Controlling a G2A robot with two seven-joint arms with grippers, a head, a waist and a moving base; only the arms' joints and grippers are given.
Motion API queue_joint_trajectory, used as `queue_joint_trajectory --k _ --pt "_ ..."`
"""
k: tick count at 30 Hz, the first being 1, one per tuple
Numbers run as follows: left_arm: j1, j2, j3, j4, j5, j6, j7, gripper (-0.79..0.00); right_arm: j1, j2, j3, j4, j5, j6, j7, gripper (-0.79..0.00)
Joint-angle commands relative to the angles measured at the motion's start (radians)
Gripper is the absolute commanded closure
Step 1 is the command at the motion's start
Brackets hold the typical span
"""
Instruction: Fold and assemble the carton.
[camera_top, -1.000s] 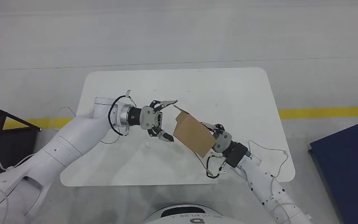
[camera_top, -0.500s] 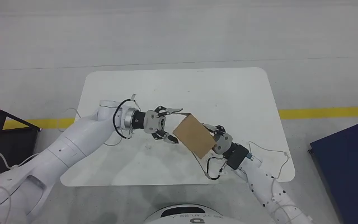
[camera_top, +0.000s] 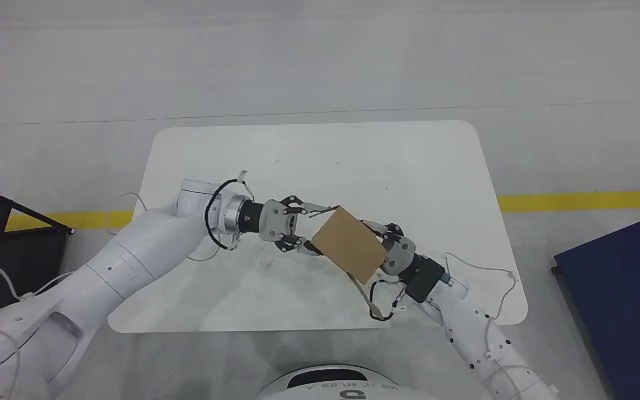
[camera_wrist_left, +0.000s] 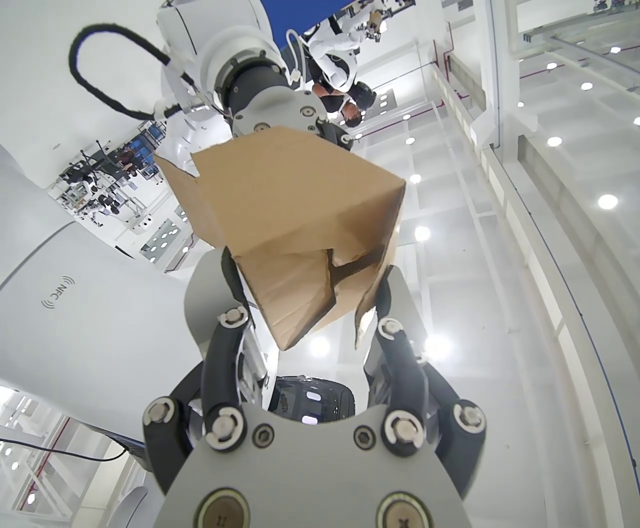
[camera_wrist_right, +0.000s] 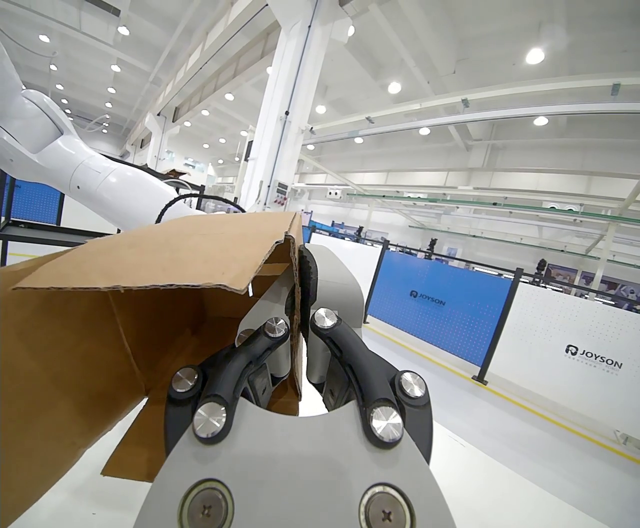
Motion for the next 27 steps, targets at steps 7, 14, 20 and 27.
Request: queue_joint_trajectory --k 7,14,20,27 --pt "-0.015 -0.007 0.019 -0.01 0.007 -0.002 -0.002 -0.493 0.033 -0.006 -0.013 0.084 0.111 -0.096 -0.088 0.0" --pt "-0.025 -0.009 0.008 -0.017 0.033 -0.018 -0.018 -0.493 0.069 -0.014 -0.032 0.144 0.121 -0.091 -0.113 0.0" --pt "-0.017 -0.011 0.005 -0.026 0.049 -0.006 -0.006 -0.486 0.073 -0.016 -0.032 0.152 0.123 -0.081 -0.107 0.0" --pt "-0.014 -0.019 0.013 -0.022 0.045 0.01 0.01 -0.48 0.07 -0.015 -0.03 0.142 0.114 -0.076 -0.104 0.0"
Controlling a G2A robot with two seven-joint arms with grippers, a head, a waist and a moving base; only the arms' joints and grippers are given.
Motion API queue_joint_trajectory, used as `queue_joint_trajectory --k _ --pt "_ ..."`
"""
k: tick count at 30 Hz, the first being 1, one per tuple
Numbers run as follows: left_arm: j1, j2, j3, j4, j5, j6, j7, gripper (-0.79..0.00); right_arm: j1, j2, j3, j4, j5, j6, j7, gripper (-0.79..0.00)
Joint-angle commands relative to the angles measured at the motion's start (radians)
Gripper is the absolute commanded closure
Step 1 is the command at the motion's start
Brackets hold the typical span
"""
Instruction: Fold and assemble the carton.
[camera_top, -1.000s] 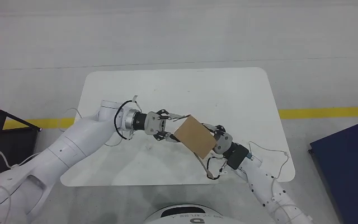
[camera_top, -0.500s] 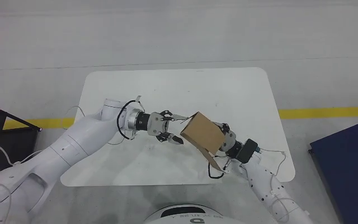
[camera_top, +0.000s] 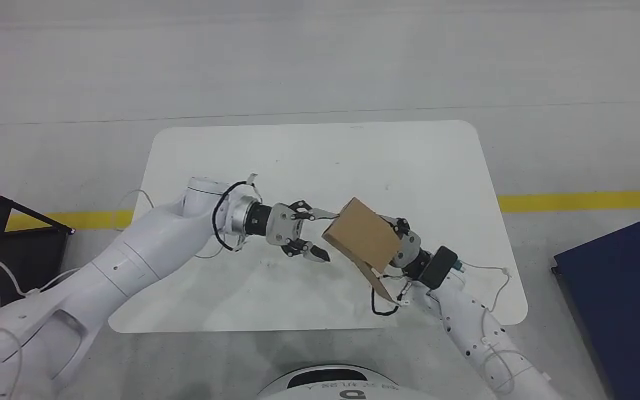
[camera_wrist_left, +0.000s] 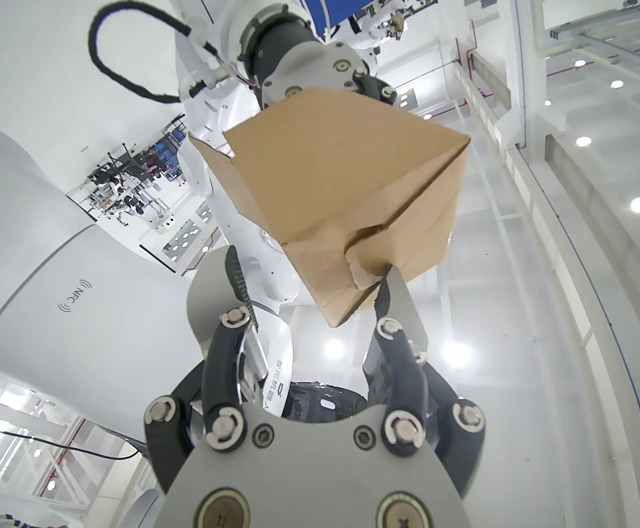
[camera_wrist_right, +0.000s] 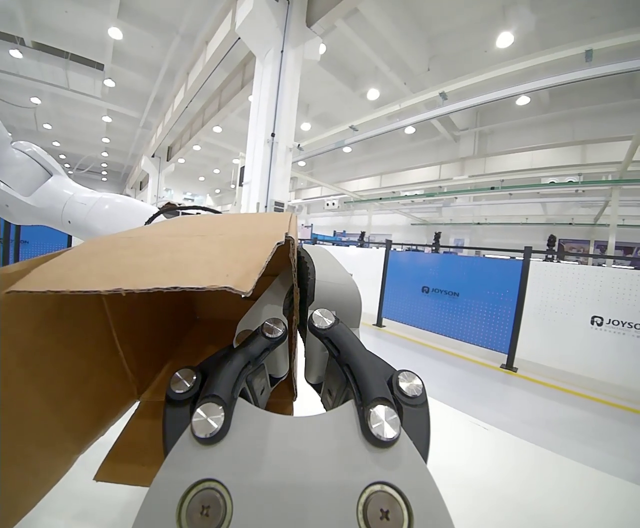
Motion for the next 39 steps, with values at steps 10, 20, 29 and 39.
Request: queue_joint_trajectory --k 10,20,29,39 --pt "-0.016 -0.023 0.029 0.003 -0.002 0.016 0.016 -0.499 -0.005 0.0 -0.001 -0.013 -0.004 -0.002 0.008 0.0" --pt "-0.021 -0.02 0.003 0.059 -0.004 -0.016 -0.016 -0.573 -0.007 0.0 0.0 -0.016 -0.003 0.001 0.011 0.0" --pt "0.028 0.03 -0.095 0.065 0.0 -0.052 -0.052 -0.763 -0.008 0.003 0.003 -0.027 -0.03 0.001 0.04 0.0" --pt "0.123 0.08 -0.234 0.078 -0.043 -0.106 -0.096 -0.785 -0.007 0.005 0.002 -0.031 -0.05 -0.001 0.052 0.0"
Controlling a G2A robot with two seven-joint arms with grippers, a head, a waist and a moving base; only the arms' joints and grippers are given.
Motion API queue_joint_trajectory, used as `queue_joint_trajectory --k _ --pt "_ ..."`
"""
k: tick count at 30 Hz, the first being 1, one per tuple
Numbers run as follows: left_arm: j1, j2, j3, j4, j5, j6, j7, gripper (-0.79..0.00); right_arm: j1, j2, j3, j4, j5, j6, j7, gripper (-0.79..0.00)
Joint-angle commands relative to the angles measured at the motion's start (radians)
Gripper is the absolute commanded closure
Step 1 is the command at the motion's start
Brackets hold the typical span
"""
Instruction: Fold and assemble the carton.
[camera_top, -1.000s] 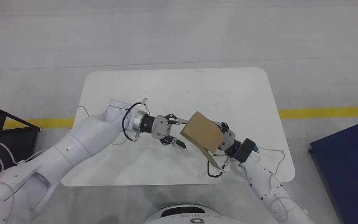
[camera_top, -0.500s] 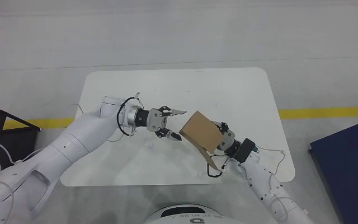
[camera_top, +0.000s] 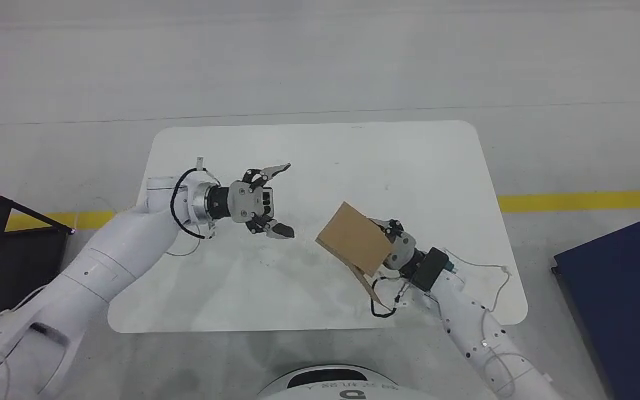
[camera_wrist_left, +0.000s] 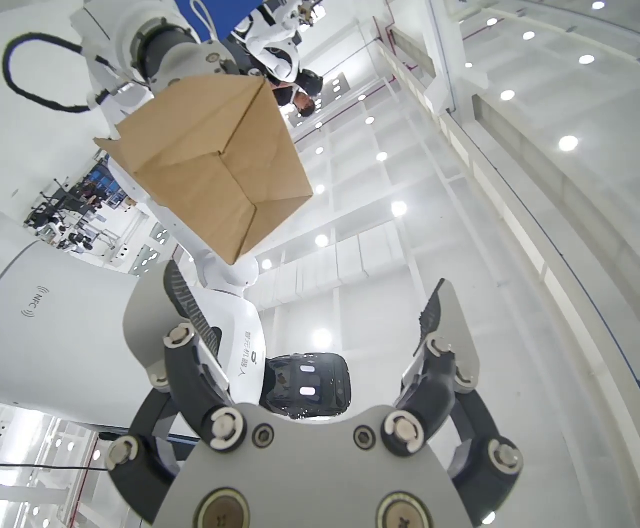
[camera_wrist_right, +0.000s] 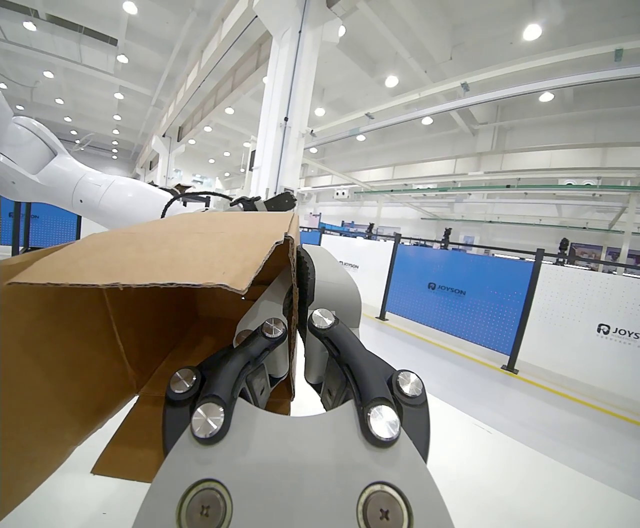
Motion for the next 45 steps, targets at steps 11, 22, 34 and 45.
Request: queue_joint_trajectory --k 11,22,34,45 --pt "0.139 0.079 -0.227 0.0 0.051 -0.088 -0.007 -0.785 0.078 0.029 0.068 -0.019 -0.145 -0.139 0.276 0.0" --pt "0.286 0.111 -0.341 -0.026 0.032 -0.142 0.003 -0.785 0.146 0.085 0.132 -0.271 -0.484 -0.433 0.611 0.0" --pt "0.286 0.111 -0.341 -0.026 0.032 -0.142 0.003 -0.785 0.236 0.091 0.093 -0.259 -0.446 -0.628 0.938 0.0" --pt "0.286 0.111 -0.341 -0.026 0.032 -0.142 0.003 -0.785 0.332 0.127 -0.002 -0.205 -0.193 -0.628 1.312 0.0"
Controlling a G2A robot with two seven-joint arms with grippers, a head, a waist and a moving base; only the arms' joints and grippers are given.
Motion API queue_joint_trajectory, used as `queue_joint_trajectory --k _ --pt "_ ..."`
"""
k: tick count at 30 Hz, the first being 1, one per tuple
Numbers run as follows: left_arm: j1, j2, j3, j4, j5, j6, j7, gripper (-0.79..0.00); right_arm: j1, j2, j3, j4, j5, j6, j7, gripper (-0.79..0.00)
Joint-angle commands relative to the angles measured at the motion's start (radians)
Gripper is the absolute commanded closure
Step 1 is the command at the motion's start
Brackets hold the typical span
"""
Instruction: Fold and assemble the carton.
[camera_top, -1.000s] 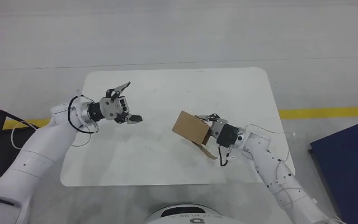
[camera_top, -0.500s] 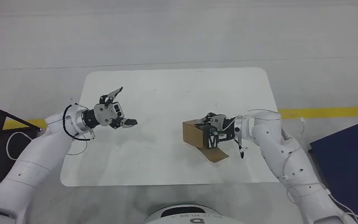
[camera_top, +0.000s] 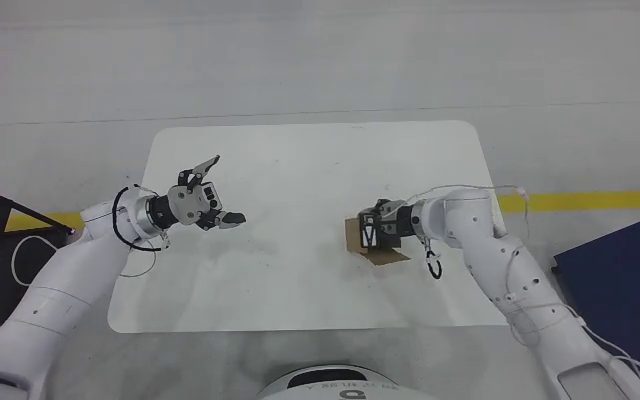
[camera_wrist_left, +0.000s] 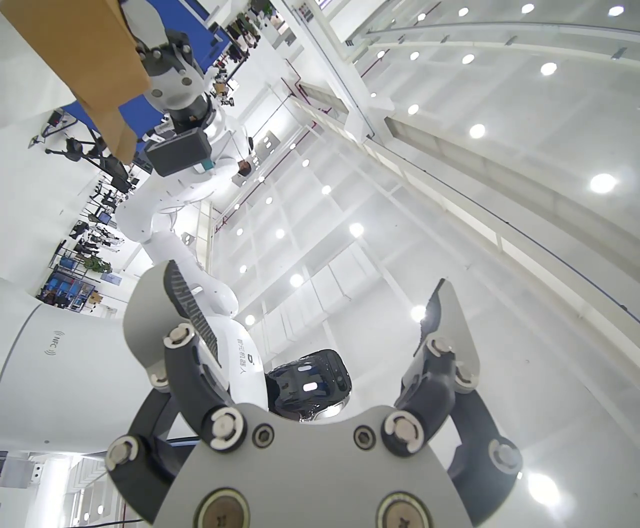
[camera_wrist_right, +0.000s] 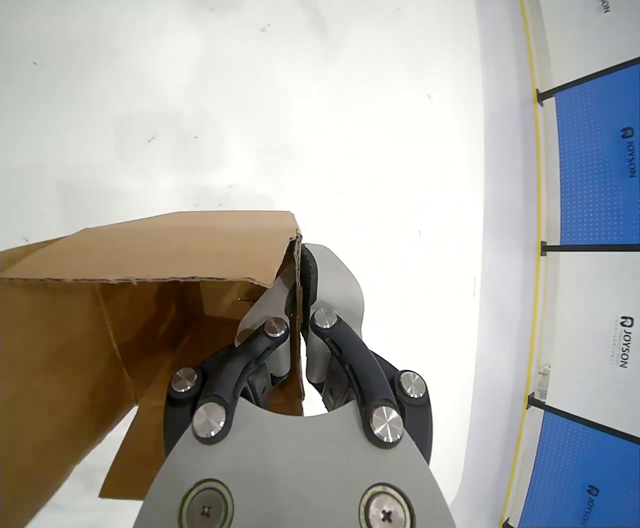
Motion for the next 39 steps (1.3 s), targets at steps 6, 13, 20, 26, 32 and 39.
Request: queue_joint_trajectory --k 6,13,20,26,32,39 --pt "0.0 0.0 0.0 0.0 0.0 0.0 0.0 -0.785 0.041 0.023 -0.028 -0.015 0.153 0.0 0.127 -0.372" --pt "0.0 0.0 0.0 0.0 0.0 0.0 0.0 -0.785 0.066 0.036 -0.038 -0.03 0.215 0.0 0.194 -0.511" --pt "0.0 0.0 0.0 0.0 0.0 0.0 0.0 -0.785 0.08 0.034 -0.031 -0.057 0.226 0.066 0.201 -0.477" --pt "0.0 0.0 0.0 0.0 0.0 0.0 0.0 -0.785 0.068 0.037 -0.034 -0.129 0.138 0.137 0.086 -0.428" --pt "0.0 0.0 0.0 0.0 0.0 0.0 0.0 -0.785 -0.027 0.076 0.029 -0.249 -0.227 0.358 -0.296 -0.511" --pt "0.0 0.0 0.0 0.0 0.0 0.0 0.0 -0.785 -0.266 0.127 0.184 -0.287 -0.465 0.627 -0.561 -0.683"
